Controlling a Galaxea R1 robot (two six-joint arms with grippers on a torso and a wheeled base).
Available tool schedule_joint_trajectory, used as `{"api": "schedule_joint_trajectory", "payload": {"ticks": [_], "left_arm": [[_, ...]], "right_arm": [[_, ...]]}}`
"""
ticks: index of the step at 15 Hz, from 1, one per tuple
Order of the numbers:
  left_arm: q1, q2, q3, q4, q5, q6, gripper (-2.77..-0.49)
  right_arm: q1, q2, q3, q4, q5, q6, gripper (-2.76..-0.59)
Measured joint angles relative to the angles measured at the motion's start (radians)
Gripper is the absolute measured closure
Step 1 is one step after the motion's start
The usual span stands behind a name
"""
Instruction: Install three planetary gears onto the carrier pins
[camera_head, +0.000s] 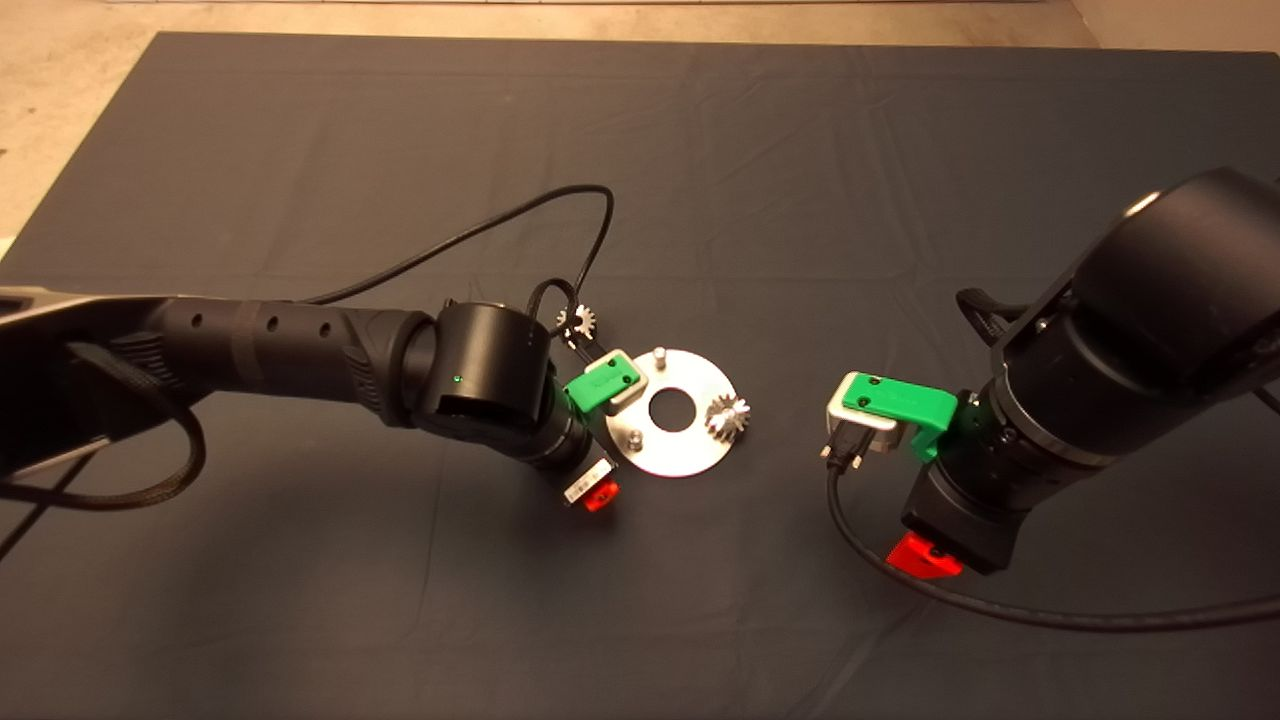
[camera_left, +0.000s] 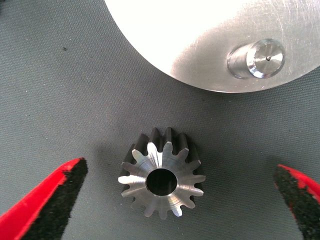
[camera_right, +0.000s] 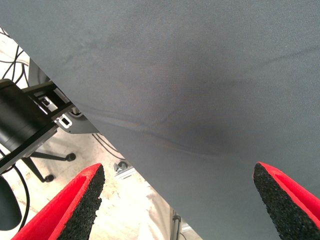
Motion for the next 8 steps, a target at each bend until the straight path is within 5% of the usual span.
{"api": "schedule_joint_trajectory", "payload": {"ticks": [8], "left_arm": [[0.008,0.0,-0.019,0.004,0.0,0.006,-2.38]], "right_arm": [[0.0,0.0,0.0,0.0,0.0,0.0,-2.2]]}}
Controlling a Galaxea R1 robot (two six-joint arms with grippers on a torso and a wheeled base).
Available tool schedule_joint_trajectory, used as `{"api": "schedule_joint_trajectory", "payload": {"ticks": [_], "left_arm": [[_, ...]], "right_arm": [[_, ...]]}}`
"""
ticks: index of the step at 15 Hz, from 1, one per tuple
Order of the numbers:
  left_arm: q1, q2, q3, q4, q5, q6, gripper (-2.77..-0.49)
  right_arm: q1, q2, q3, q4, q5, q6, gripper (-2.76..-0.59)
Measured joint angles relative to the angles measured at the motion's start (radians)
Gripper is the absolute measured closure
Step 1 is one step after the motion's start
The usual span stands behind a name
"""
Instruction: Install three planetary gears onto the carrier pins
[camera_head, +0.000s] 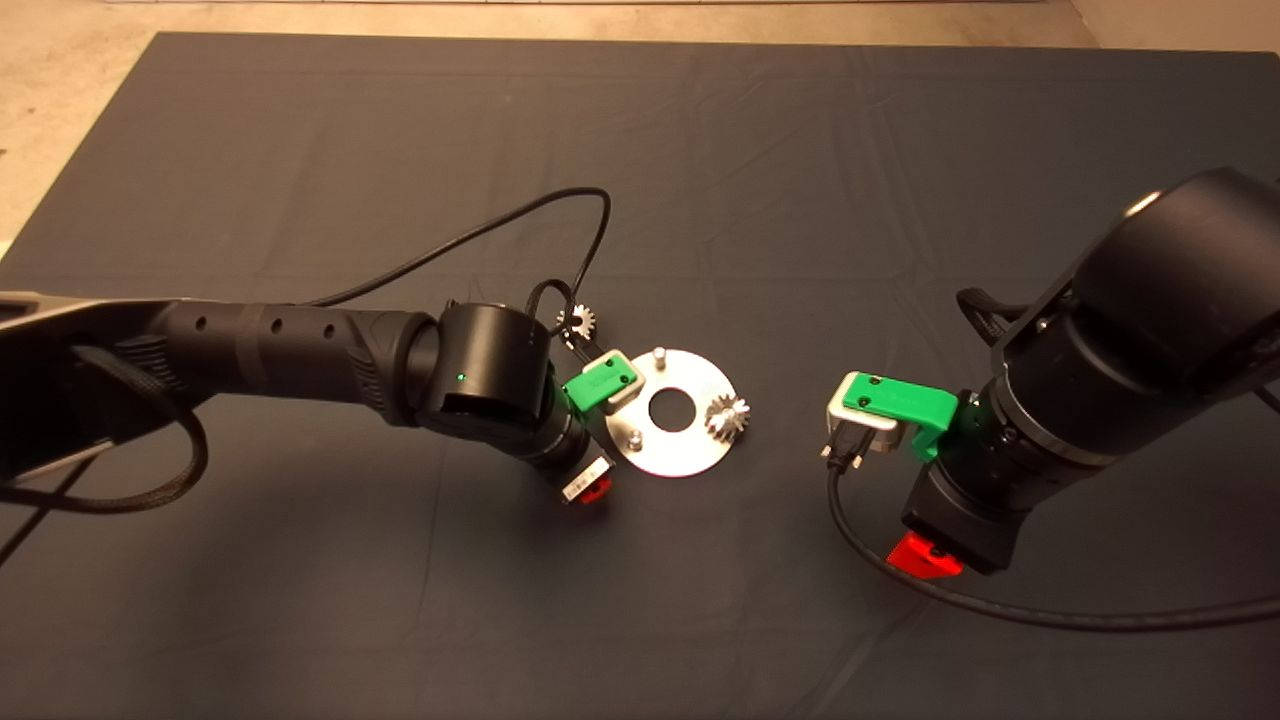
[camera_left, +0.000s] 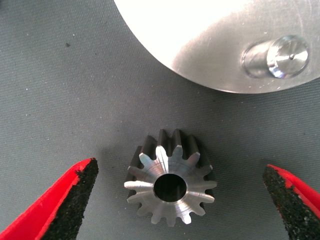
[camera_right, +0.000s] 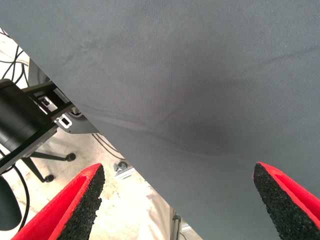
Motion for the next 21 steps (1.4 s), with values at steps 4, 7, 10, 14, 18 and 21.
{"api": "schedule_joint_trajectory", "payload": {"ticks": [4,7,10,14,18,21], "left_arm": [[0.005,0.0,0.0,0.004,0.0,0.0,-2.24],[0.005,0.0,0.0,0.003,0.0,0.001,-2.08],[0.005,0.0,0.0,0.004,0.0,0.001,-1.96],[0.005,0.0,0.0,0.003,0.0,0.001,-1.8],[0.005,0.0,0.0,0.003,0.0,0.001,-1.66],[0.005,0.0,0.0,0.004,0.0,0.001,-1.51]], "right_arm": [[0.0,0.0,0.0,0.0,0.0,0.0,-2.2],[0.0,0.0,0.0,0.0,0.0,0.0,-2.2],[0.0,0.0,0.0,0.0,0.0,0.0,-2.2],[0.0,0.0,0.0,0.0,0.0,0.0,-2.2],[0.0,0.0,0.0,0.0,0.0,0.0,-2.2],[0.0,0.0,0.0,0.0,0.0,0.0,-2.2]]}}
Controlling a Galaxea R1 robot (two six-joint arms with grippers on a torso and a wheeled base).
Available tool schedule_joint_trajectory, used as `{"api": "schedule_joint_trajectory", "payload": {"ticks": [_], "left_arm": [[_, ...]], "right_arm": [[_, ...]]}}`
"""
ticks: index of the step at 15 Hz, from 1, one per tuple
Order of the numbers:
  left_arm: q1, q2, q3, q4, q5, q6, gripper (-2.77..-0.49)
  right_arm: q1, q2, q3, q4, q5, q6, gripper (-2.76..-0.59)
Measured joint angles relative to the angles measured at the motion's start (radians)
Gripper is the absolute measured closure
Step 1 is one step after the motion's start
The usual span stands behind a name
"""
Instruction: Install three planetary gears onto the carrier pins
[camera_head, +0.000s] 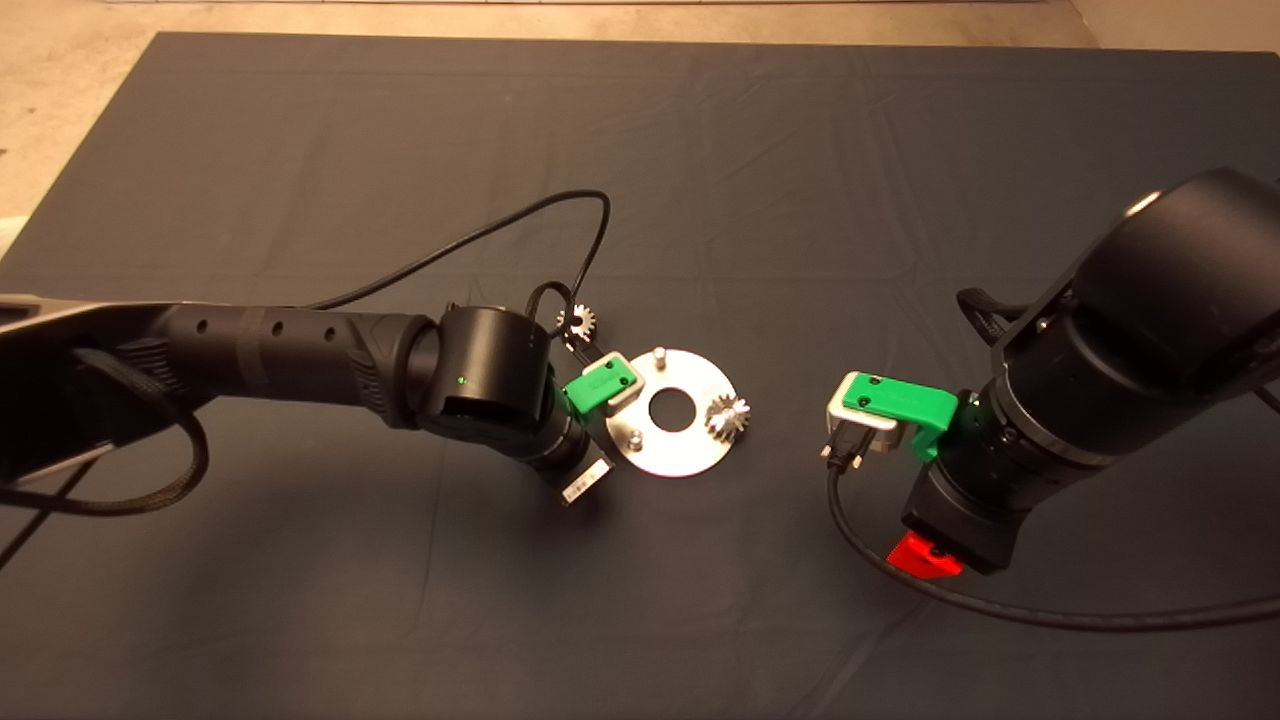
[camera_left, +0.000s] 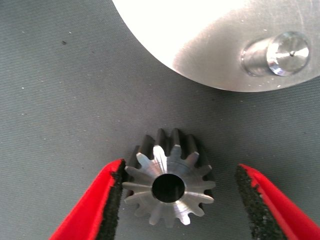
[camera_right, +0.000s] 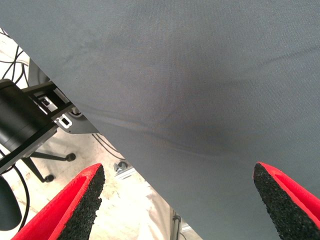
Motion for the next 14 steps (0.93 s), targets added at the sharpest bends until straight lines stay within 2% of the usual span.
{"api": "schedule_joint_trajectory", "payload": {"ticks": [2,8,9,14], "left_arm": [[0.0,0.0,0.0,0.003,0.001,0.0,-1.39],[0.0,0.0,0.0,0.007,0.004,0.001,-1.21],[0.0,0.0,0.0,0.007,0.007,0.001,-1.11],[0.0,0.0,0.0,0.007,0.008,0.002,-1.05]], "right_arm": [[0.0,0.0,0.0,0.0,0.0,0.0,-2.2],[0.0,0.0,0.0,0.0,0.0,0.0,-2.2],[0.0,0.0,0.0,0.0,0.0,0.0,-2.2],[0.0,0.0,0.0,0.0,0.0,0.0,-2.2]]}}
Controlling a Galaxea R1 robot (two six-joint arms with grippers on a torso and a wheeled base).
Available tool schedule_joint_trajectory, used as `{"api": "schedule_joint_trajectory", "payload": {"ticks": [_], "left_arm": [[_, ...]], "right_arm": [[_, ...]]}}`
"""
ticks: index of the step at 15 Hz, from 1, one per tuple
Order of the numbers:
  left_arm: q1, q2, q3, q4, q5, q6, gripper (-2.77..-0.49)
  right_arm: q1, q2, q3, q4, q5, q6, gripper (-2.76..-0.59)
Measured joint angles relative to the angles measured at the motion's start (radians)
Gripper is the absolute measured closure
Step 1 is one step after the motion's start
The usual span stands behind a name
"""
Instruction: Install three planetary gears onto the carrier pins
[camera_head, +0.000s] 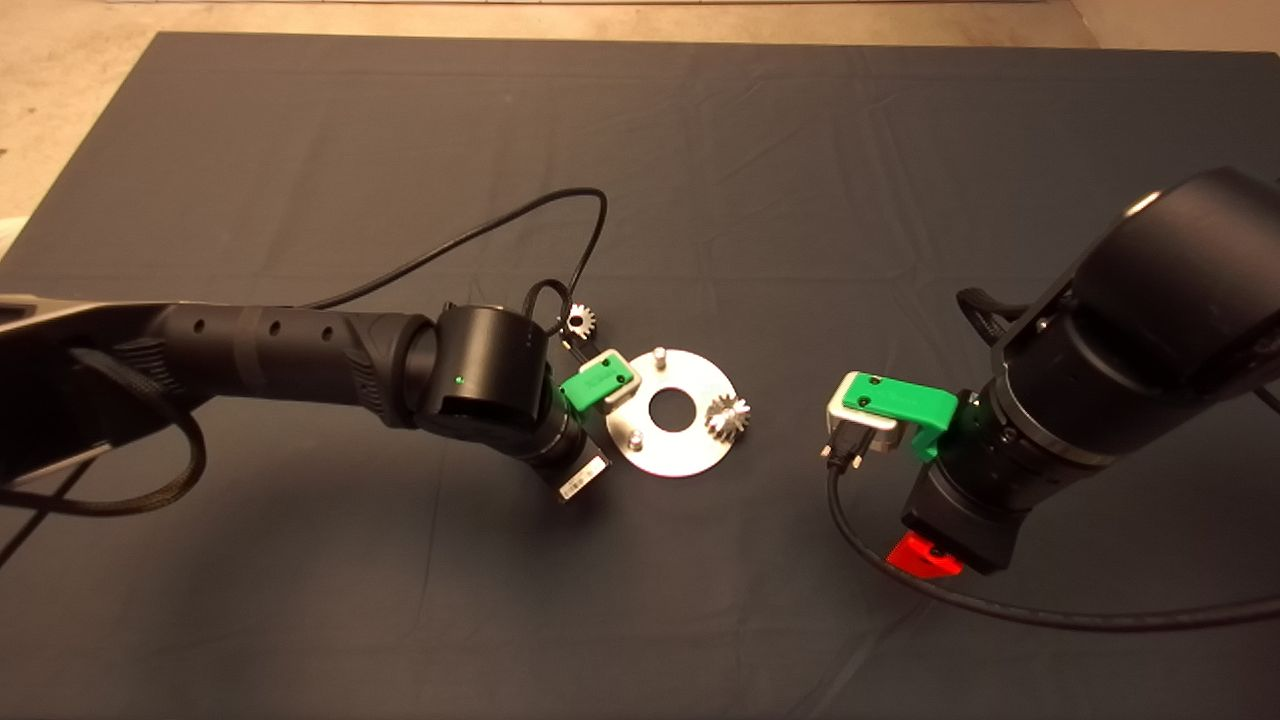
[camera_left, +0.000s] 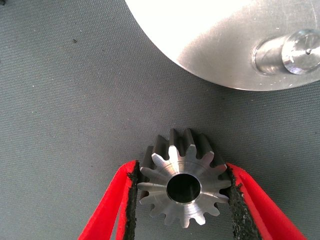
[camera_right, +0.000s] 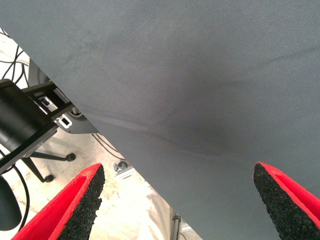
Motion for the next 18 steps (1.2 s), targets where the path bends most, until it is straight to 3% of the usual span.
{"api": "schedule_joint_trajectory", "payload": {"ticks": [12,15,18], "left_arm": [[0.0,0.0,0.001,0.0,0.0,0.0,-0.89],[-0.009,0.006,0.005,-0.024,-0.002,0.0,-0.88],[-0.048,0.018,0.005,-0.068,-0.005,0.0,-0.88]], "right_arm": [[0.0,0.0,0.0,0.0,0.0,0.0,-2.2],[0.0,0.0,0.0,0.0,0.0,0.0,-2.2],[0.0,0.0,0.0,0.0,0.0,0.0,-2.2]]}}
